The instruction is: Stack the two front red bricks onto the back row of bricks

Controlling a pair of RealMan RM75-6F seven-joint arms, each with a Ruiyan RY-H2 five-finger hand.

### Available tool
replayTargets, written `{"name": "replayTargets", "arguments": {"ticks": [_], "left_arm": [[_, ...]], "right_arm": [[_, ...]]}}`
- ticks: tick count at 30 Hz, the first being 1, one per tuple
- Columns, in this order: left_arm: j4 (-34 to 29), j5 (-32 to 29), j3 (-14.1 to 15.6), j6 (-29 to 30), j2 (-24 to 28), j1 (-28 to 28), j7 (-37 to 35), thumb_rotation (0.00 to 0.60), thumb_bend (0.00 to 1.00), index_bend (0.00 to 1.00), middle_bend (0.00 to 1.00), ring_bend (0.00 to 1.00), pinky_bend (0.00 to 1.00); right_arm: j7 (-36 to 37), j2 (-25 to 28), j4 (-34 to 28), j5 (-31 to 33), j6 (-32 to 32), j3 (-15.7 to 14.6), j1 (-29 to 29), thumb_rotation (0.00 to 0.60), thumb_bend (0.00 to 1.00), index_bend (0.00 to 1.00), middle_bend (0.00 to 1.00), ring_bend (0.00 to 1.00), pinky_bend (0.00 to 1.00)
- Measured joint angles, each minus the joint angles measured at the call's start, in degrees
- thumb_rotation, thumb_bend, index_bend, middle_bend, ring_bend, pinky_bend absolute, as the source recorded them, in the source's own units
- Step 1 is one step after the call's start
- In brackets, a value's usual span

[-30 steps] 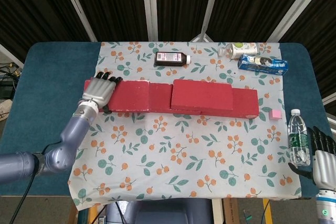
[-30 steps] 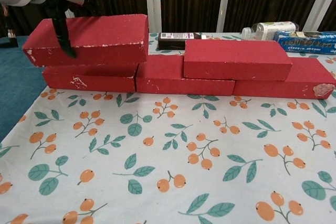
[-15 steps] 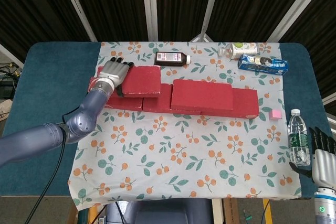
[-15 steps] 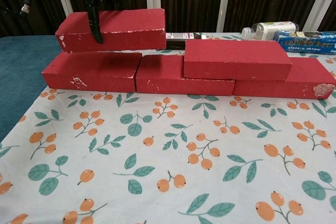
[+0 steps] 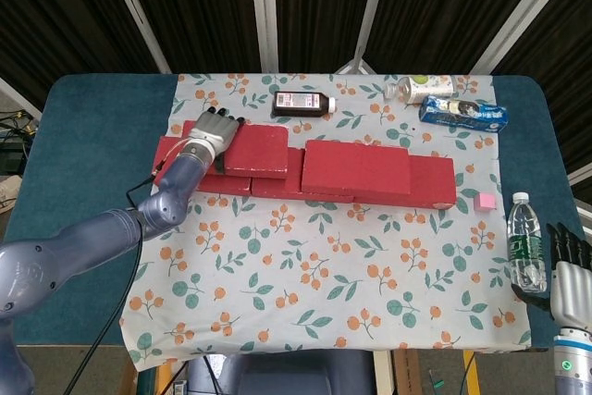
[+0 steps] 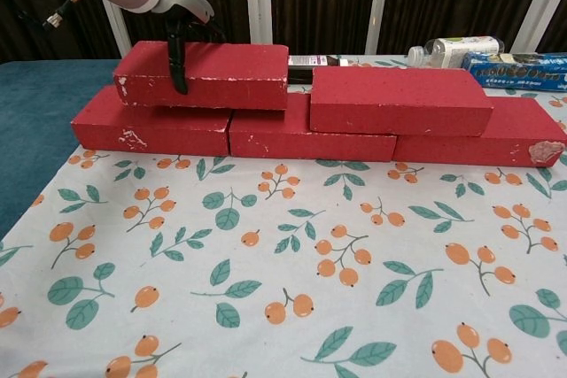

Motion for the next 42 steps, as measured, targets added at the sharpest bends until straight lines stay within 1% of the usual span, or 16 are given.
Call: {"name": "replayTargets", "arguments": {"ticks": [3, 16, 28, 42], "left_arm": [[0.4, 0.7, 0.5, -0.2, -0.5, -0.7, -1.6, 0.6, 0.02, 0.32, 0.36, 0.0, 0.02], [-0.6, 1.5, 5.1, -0.3, -2.0, -3.7, -6.3, 0.6, 0.02, 0.32, 0.36, 0.0, 0.02], [-0.1, 1.9, 8.2, -1.1, -3.1, -5.8, -10.0, 0.6, 0.02, 0.32, 0.36, 0.0, 0.02], [0.2, 2.0, 10.6, -1.3, -3.8, -7.9, -13.2, 0.6, 0.02, 0.31, 0.36, 0.0, 0.02]], "right_arm": [[0.3, 0.0, 0.1, -0.1, 0.1, 0.1, 0.0, 0.6, 0.02, 0.0, 0.0, 0.0, 0.0], [1.4, 0.4, 0.4, -0.2, 0.0, 0.3, -0.2, 0.6, 0.02, 0.0, 0.0, 0.0, 0.0], [1.7, 0.5, 0.4, -0.2, 0.2, 0.4, -0.3, 0.6, 0.02, 0.0, 0.0, 0.0, 0.0], [2.1, 0.7, 0.4, -0.2, 0.2, 0.5, -0.5, 0.6, 0.02, 0.0, 0.0, 0.0, 0.0]]}}
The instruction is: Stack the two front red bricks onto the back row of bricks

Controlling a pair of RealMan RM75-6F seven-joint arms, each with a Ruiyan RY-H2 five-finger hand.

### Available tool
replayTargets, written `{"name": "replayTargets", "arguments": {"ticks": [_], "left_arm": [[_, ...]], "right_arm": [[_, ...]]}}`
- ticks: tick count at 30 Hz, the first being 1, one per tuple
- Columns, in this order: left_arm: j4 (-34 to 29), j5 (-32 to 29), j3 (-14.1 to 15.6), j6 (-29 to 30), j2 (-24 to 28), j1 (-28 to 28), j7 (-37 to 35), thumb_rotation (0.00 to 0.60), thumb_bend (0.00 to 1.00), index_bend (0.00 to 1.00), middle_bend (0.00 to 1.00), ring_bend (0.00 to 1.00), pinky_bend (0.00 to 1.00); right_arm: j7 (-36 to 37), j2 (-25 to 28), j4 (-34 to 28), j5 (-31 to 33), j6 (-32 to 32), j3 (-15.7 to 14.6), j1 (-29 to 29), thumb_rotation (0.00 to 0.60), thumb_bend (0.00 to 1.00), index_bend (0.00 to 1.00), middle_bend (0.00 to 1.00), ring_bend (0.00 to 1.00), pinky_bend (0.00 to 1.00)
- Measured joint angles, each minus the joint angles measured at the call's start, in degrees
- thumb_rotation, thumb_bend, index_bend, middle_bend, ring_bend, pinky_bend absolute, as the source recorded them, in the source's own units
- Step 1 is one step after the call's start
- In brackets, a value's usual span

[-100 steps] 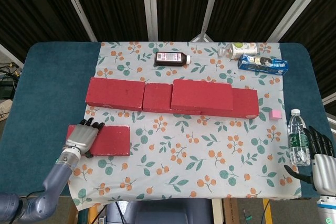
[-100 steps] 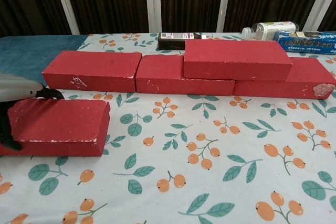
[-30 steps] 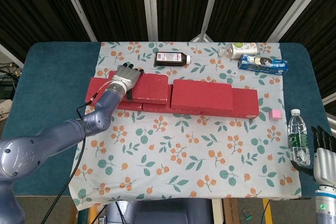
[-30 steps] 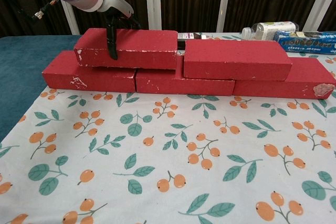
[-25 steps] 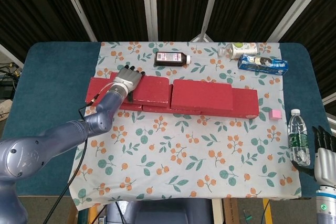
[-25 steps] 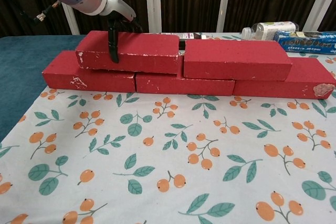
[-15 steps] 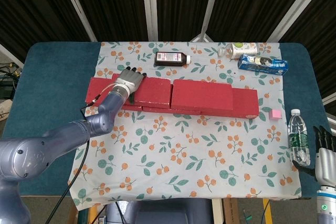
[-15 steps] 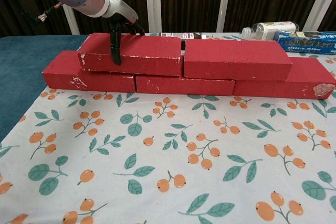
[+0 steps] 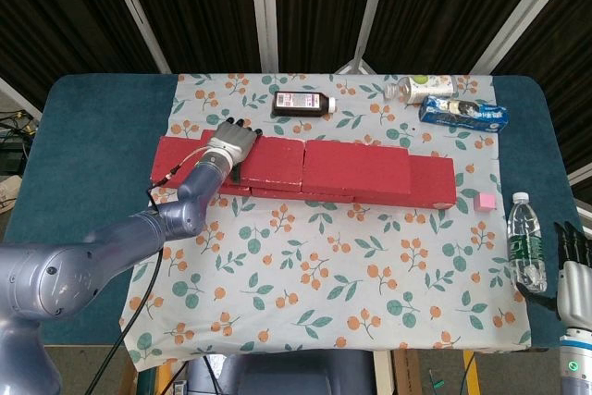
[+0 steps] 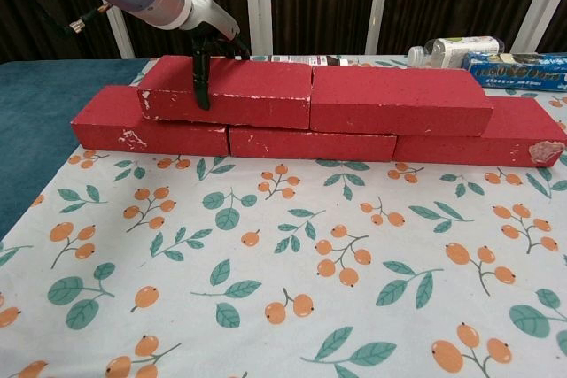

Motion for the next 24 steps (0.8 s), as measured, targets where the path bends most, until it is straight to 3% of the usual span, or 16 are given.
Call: {"name": "replayTargets", "arguments": {"ticks": [24], "left_arm": [[1.7, -3.0, 4.8, -0.7, -2.4, -3.3, -2.8, 0.6, 0.02, 0.3, 0.36, 0.0, 0.02]], "right_arm": [[0.4, 0.2, 0.1, 0.2, -0.1, 0.2, -0.1, 0.6, 0.02, 0.0, 0.0, 0.0, 0.0]]}}
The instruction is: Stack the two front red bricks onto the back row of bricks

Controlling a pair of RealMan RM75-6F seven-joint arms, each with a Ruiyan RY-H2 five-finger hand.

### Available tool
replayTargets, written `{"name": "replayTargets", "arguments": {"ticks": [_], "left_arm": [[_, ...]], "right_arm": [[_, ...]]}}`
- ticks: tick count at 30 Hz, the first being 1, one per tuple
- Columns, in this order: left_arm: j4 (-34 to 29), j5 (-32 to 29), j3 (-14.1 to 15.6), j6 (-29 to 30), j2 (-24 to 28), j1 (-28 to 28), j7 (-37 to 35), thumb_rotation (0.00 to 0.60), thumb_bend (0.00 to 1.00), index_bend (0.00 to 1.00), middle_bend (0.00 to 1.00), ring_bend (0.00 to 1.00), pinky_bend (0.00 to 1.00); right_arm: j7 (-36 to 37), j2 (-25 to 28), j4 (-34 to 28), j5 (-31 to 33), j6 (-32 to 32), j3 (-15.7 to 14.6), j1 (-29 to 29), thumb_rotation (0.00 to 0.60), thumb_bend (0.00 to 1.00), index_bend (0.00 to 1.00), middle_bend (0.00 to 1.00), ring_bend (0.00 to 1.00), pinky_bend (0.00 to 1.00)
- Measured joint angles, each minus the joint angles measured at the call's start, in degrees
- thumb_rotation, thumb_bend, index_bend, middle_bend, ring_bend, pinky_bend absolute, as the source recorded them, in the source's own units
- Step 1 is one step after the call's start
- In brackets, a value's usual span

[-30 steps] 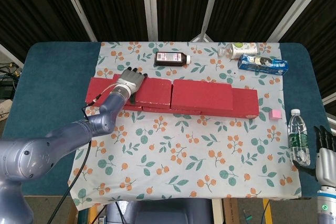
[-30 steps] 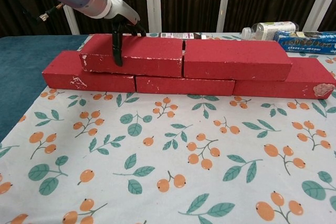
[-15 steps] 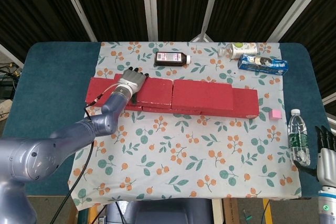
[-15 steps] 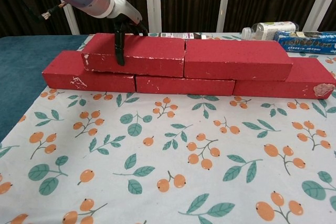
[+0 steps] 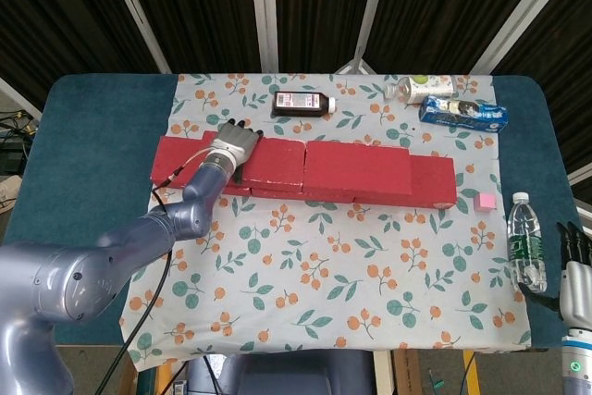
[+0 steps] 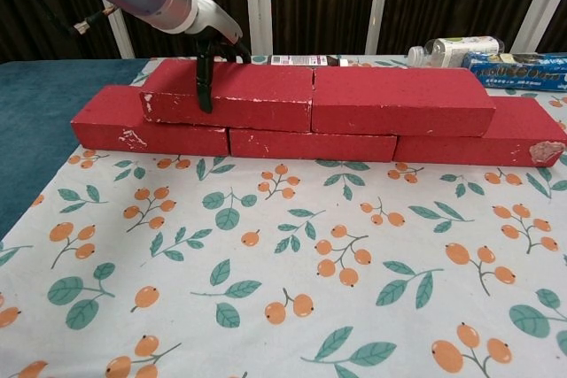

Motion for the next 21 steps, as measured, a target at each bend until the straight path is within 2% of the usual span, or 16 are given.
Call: {"name": "replayTargets", "arguments": {"ticks": [13, 21], "left_arm": [[0.7, -0.3, 1.6, -0.4, -1.1, -1.0, -1.2, 0.6, 0.02, 0.29, 0.36, 0.0, 0.02], [0.5, -0.2, 2.3, -0.5, -1.2, -1.4, -1.8, 0.6, 0.0, 0.22, 0.31, 0.0, 0.02]], "right_arm": [[-0.1, 0.0, 0.1, 0.1, -0.1, 0.0, 0.0, 0.6, 0.02, 0.0, 0.0, 0.0, 0.0], [0.0, -0.1, 0.1, 0.1, 0.0, 0.1, 0.0, 0.6, 0.02, 0.0, 0.0, 0.0, 0.0]]}}
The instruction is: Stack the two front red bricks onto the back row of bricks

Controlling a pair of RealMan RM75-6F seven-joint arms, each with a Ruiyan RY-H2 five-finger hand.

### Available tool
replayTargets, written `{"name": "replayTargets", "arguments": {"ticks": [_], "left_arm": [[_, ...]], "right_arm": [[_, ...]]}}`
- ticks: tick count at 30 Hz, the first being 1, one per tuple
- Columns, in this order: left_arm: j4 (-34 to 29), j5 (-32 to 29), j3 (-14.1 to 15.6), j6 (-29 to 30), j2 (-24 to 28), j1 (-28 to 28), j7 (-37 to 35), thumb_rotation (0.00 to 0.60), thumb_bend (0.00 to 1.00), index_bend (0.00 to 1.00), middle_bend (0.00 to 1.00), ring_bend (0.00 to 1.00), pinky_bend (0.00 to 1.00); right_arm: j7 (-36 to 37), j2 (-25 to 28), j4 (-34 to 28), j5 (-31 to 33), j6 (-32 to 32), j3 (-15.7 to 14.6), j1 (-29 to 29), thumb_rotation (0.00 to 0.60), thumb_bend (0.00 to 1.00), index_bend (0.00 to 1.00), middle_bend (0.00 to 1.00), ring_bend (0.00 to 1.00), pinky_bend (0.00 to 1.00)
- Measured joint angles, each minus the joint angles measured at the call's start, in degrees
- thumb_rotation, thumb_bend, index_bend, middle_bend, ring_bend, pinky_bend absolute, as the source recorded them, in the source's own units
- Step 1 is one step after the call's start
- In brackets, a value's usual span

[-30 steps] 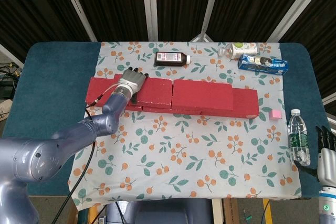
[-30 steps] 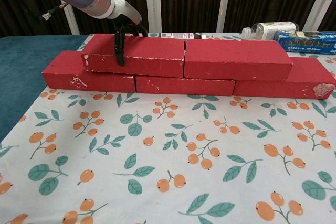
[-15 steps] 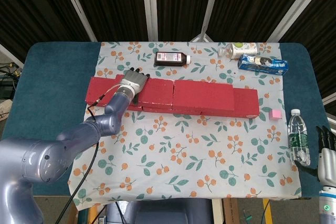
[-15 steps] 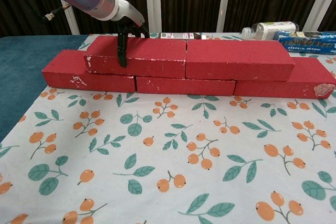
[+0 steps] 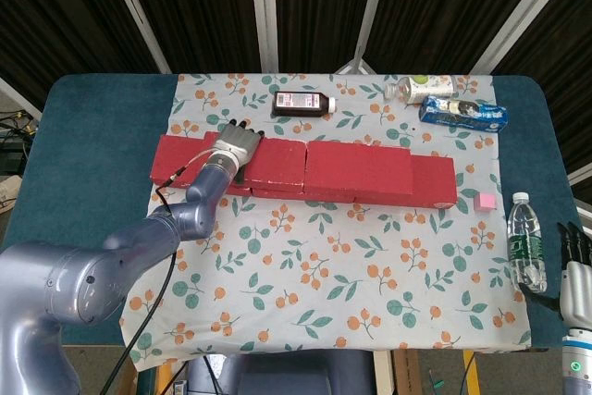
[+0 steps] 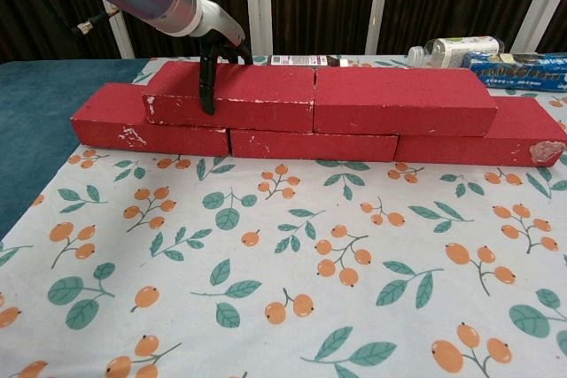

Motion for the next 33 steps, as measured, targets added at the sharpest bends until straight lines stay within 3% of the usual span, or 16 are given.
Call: {"name": "replayTargets", "arguments": {"ticks": [14, 21, 33], "left_arm": [[-1.0, -0.4, 1.2, 0.7, 0.1, -1.2, -0.5, 0.6, 0.0, 0.01, 0.09, 0.0, 0.02], [-1.5, -1.5, 2.1, 1.2, 0.2, -1.8, -0.3, 0.6, 0.0, 0.0, 0.02, 0.0, 0.02], [-1.4, -2.4, 2.8, 1.1, 0.0, -2.4, 0.4, 0.6, 0.0, 0.0, 0.0, 0.0, 0.02]], "right_arm": [[-0.1, -0.1, -0.1, 0.1, 0.2, 0.1, -0.1, 0.6, 0.02, 0.0, 0.0, 0.0, 0.0], [-0.1, -0.1, -0.2, 0.2, 0.1, 0.1, -0.1, 0.6, 0.02, 0.0, 0.0, 0.0, 0.0], [-0.3, 0.0, -0.2, 0.4, 0.0, 0.1, -0.1, 0.6, 0.02, 0.0, 0.0, 0.0, 0.0]]}}
